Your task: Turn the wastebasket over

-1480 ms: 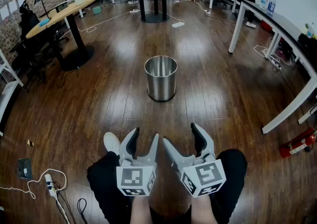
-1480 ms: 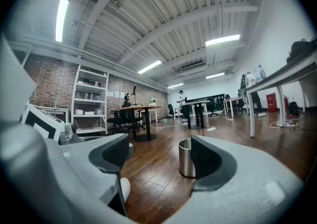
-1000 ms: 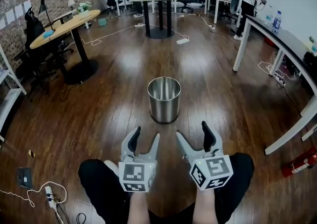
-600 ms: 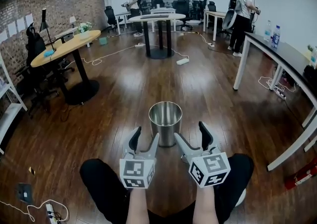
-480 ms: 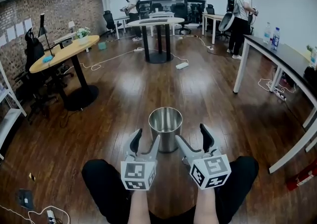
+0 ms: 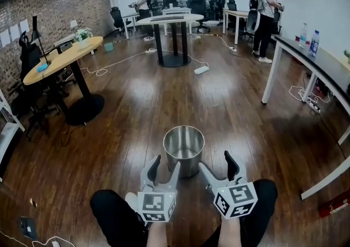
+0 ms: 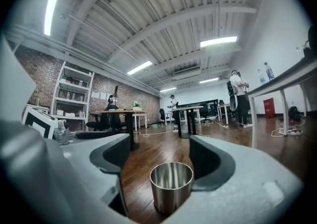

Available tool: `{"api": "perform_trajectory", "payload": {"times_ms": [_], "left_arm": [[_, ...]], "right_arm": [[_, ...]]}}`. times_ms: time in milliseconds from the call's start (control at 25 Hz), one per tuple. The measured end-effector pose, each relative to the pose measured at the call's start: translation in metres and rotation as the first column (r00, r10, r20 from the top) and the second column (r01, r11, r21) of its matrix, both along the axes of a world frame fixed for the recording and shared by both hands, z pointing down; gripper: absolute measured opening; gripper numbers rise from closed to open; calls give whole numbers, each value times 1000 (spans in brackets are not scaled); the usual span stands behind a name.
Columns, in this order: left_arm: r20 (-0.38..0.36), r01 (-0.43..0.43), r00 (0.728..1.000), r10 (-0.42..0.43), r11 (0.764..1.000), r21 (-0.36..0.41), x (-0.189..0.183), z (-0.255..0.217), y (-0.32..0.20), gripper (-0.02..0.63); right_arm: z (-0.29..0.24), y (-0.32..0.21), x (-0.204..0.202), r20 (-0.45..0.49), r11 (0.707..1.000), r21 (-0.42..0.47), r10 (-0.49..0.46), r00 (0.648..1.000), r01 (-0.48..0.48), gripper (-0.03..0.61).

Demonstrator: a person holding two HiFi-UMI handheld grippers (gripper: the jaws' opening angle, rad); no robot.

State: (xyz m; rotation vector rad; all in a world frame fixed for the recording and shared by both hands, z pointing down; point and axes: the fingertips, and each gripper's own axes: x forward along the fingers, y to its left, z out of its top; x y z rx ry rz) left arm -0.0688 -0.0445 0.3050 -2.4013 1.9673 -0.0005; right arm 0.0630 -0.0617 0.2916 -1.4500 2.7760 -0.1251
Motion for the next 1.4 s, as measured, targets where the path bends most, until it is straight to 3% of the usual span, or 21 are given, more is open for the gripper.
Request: {"api": "perform_trajectory", "payload": {"times_ms": [280,400,520,720,920,1080,1200,1320,1400], "left_arm": [[14,24,1000,-25,999,32,-39,-17,-48,264],[5,18,1000,-18,998,56,-44,-25,-67,264],[-3,10,1000,-10,999,45,-45,-15,-83,264],[-25,-9,1000,7,997,-71,-47,33,-106,264],[-83,29,995,-48,975,-222,-64,98,-127,264],[-133,88,982,-132,952,-294,-90,146,-138,264],[-158,139,966,-206,925,-354,-118,182,-140,262],[-201,176,942,-268,906,-385,-141,207,-139,262],[-226,195,927,-299,901,-388,-154,216,-140,262]], "right_arm": [[-20,-46,-27,23,999,52,-7,1000,6,361],[-33,-60,-31,30,996,89,-2,1000,0,362],[-21,-75,-33,12,997,71,4,1000,-4,360],[22,-103,-22,-11,998,-33,53,999,-53,360],[68,-128,-17,-47,988,-131,81,996,-87,361],[110,-147,-55,-148,983,-180,-46,988,18,341],[153,-155,-103,-294,961,-232,-214,931,147,330],[201,-155,-150,-463,926,-291,-357,811,241,330],[226,-157,-179,-509,896,-337,-432,744,290,330]]}}
